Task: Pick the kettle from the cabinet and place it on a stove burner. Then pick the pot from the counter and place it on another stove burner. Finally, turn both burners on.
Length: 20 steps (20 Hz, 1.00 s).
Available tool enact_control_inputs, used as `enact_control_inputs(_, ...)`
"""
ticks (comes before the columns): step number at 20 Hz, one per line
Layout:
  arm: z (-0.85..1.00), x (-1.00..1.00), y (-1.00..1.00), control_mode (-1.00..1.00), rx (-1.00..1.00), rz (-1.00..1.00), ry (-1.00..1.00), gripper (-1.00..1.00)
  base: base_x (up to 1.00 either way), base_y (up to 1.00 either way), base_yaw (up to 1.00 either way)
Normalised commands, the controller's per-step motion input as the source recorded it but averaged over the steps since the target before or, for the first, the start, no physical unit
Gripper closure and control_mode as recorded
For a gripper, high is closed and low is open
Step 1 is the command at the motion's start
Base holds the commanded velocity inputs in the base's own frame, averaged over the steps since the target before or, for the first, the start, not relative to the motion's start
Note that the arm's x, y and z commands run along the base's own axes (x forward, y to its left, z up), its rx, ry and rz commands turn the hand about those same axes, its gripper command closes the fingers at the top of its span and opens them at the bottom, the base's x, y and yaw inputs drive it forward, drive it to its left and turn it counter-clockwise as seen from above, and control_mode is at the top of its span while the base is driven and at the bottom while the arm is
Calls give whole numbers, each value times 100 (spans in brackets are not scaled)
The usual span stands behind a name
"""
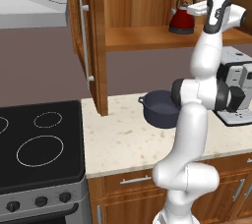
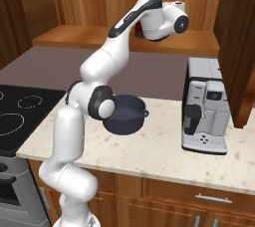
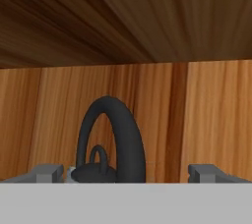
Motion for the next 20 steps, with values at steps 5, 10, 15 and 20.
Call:
enact_control_inputs(5, 0, 12, 3, -100, 0, 4, 0, 100, 0, 0, 0)
enact_control_inputs(10, 0, 7, 1, -100, 0, 3, 0, 100, 0, 0, 0)
enact_control_inputs(15, 0, 1, 0, -100, 0, 0, 0, 100, 0, 0, 0)
enact_control_inputs(20, 0, 0, 0, -100, 0, 0, 0, 100, 0, 0, 0)
